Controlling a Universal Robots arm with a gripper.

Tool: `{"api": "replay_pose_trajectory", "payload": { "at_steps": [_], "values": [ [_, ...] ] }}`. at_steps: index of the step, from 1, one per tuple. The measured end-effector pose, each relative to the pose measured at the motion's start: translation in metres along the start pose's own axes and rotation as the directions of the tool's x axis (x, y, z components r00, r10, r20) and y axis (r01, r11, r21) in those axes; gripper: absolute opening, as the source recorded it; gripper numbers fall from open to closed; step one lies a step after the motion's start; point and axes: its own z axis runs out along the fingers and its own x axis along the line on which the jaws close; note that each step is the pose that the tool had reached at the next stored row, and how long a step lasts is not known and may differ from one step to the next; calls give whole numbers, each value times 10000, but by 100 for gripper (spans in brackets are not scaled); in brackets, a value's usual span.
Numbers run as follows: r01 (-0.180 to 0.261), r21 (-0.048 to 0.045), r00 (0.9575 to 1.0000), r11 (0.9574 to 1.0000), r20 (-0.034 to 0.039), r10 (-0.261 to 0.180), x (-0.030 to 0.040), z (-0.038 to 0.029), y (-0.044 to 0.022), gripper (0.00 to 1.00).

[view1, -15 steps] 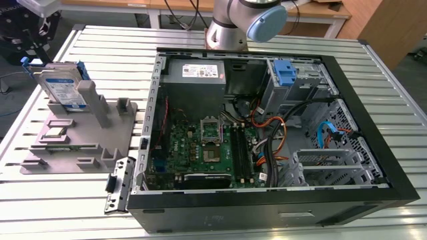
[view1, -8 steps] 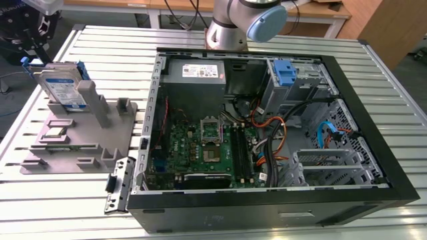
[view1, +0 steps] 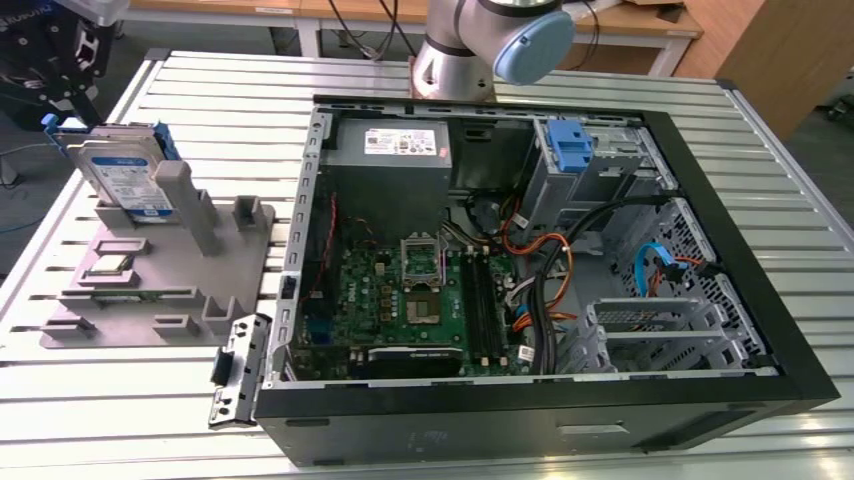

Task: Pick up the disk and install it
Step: 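Pick up the disk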

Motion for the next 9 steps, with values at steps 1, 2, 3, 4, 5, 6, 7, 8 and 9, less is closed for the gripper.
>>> {"api": "replay_pose_trajectory", "payload": {
  "at_steps": [1,2,3,4,5,6,7,8,9],
  "values": [
    [120,-7,9999,9999,-3,-120,0,0,0,10],
    [254,-14,9997,9997,-4,-254,0,0,0,10],
    [379,-21,9993,9993,-5,-379,0,0,0,10],
    [505,-29,9987,9987,-6,-505,0,0,0,10],
    [631,-36,9980,9980,-7,-631,0,0,0,10],
    [794,-46,9968,9968,-8,-794,0,0,0,10],
    [931,-54,9957,9956,-9,-931,0,0,0,10],
    [1059,-61,9944,9944,-11,-1059,0,0,0,10],
    [1186,-68,9929,9929,-12,-1187,0,1,0,10]
  ]
}}
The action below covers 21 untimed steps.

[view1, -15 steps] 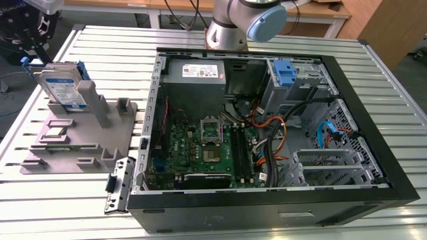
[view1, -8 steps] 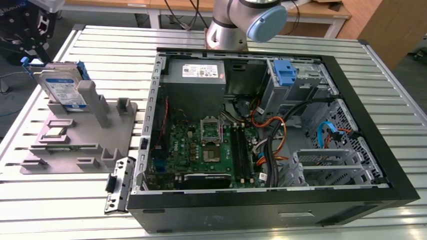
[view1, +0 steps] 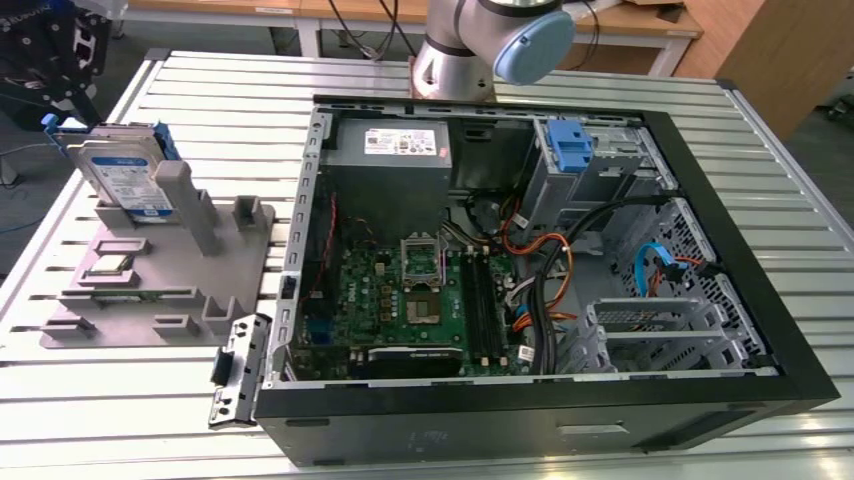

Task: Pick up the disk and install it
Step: 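Pick up the disk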

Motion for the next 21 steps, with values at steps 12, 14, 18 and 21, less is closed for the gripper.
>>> {"api": "replay_pose_trajectory", "payload": {
  "at_steps": [12,14,18,21],
  "values": [
    [1576,-70,9875,9875,-61,-1577,0,7,0,10],
    [1819,-81,9833,9833,-72,-1819,0,9,-1,10],
    [2294,-102,9733,9733,-93,-2295,1,14,-2,10],
    [2636,-119,9645,9646,-108,-2637,0,18,-2,10]
  ]
}}
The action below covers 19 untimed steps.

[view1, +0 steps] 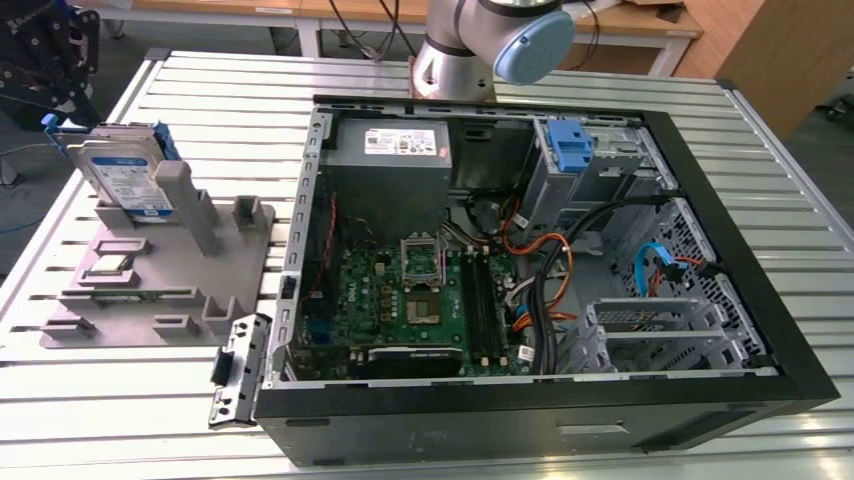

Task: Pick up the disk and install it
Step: 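Pick up the disk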

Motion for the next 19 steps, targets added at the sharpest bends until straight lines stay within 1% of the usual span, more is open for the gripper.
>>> {"api": "replay_pose_trajectory", "payload": {
  "at_steps": [2,8,11,15,19],
  "values": [
    [142,-7,9999,9999,-8,-142,-2,-1,-4,10],
    [157,-8,9999,9999,-4,-157,-2,0,-5,10],
    [237,-11,9997,9997,1,-237,-7,3,-21,10],
    [434,-22,9991,9991,-3,-434,-14,7,-41,10],
    [699,-40,9976,9975,27,-699,-18,11,-59,10]
  ]
}}
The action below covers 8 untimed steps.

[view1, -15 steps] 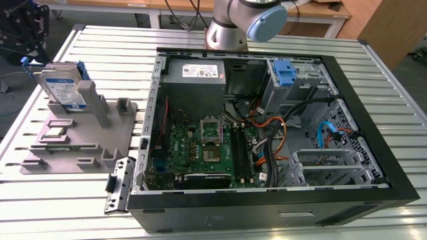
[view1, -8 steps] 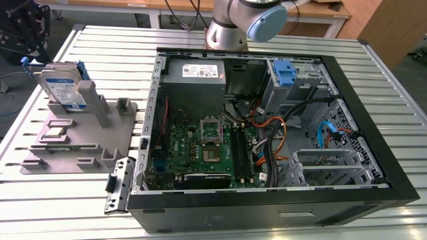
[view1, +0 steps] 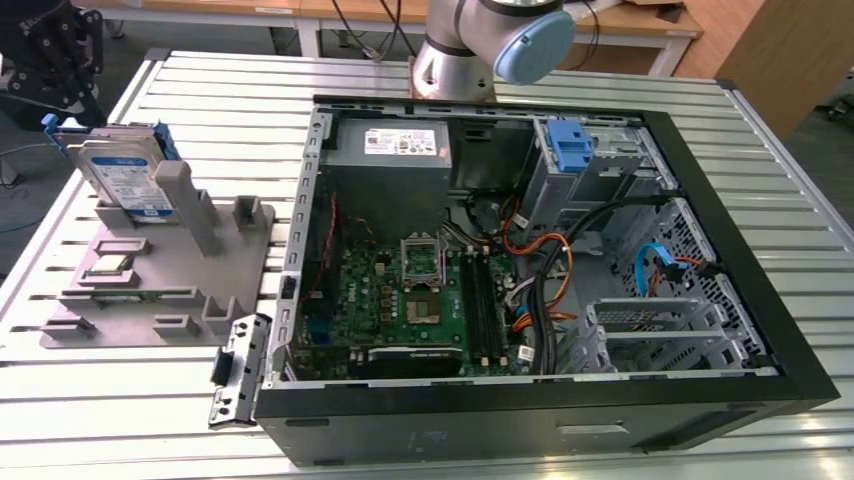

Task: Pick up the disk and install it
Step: 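Pick up the disk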

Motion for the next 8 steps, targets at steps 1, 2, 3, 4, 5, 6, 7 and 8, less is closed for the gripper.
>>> {"api": "replay_pose_trajectory", "payload": {
  "at_steps": [1,2,3,4,5,6,7,8],
  "values": [
    [64,-5,10000,10000,10,-64,0,1,-3,10],
    [108,-10,9999,9999,11,-108,-1,0,-5,10],
    [110,-9,9999,9999,11,-110,-1,0,-6,10],
    [112,-10,9999,9999,11,-112,-1,0,-6,10],
    [113,-10,9999,9999,12,-113,-1,0,-6,10],
    [114,-9,9999,9999,12,-114,-1,1,-6,10],
    [114,-10,9999,9999,12,-114,-1,1,-6,10],
    [114,-10,9999,9999,11,-114,-1,0,-6,10]
  ]
}}
